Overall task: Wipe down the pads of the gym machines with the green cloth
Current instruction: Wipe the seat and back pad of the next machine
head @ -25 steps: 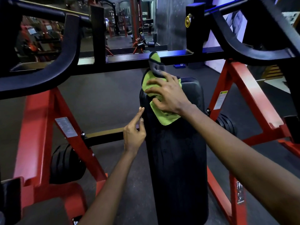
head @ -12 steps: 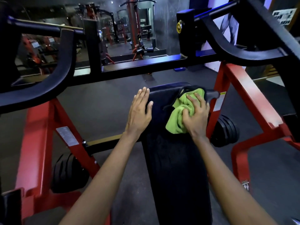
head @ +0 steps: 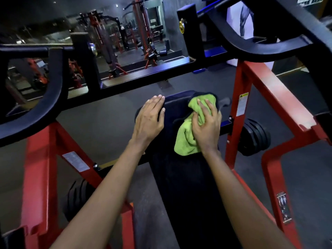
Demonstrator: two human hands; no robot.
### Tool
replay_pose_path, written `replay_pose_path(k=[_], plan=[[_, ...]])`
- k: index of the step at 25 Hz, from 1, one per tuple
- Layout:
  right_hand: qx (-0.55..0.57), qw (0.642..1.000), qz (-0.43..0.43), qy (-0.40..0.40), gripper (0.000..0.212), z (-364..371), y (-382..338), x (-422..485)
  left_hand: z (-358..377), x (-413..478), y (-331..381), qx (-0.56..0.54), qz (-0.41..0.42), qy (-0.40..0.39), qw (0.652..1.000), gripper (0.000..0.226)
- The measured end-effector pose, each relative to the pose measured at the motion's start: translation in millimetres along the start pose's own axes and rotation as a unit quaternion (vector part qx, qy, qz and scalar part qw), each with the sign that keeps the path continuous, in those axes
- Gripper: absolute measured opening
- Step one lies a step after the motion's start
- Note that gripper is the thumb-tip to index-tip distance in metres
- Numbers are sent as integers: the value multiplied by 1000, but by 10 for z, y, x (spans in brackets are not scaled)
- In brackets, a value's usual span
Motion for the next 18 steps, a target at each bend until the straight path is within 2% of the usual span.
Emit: replay_pose_path(k=[2,4,7,10,12,15,16,18], plan=[[29,999,44,0,44,-39,244,-219,73,136,39,10,17,-8,1000,40],[35,999,39,0,44,-52,315,-251,108,127,64,44,25,10,999,39],[8,999,-41,-3,41,10,145,125,135,74,103,87,35,14,996,42],[-2,994,-101,-45,40,87,-14,485,140,86,126,114,37,11,993,43],[46,996,-63,-35,39,51,152,456,145,91,129,123,37,14,992,43],[116,989,96,7,36,-24,715,-29,140,79,155,134,36,24,990,42],[113,986,122,10,36,-38,863,-253,134,78,163,134,36,30,990,42],[94,988,120,10,38,-65,980,-563,137,77,183,133,38,37,990,41]])
Point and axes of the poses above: each hand's wrist, its own x-axis towards the middle knuckle, its own z-axis out of the palm, y = z × x, the point moved 7 cm from there along x, towards the middle knuckle, and after that the axes turned 10 degrees about -x, right-handed, at the moved point
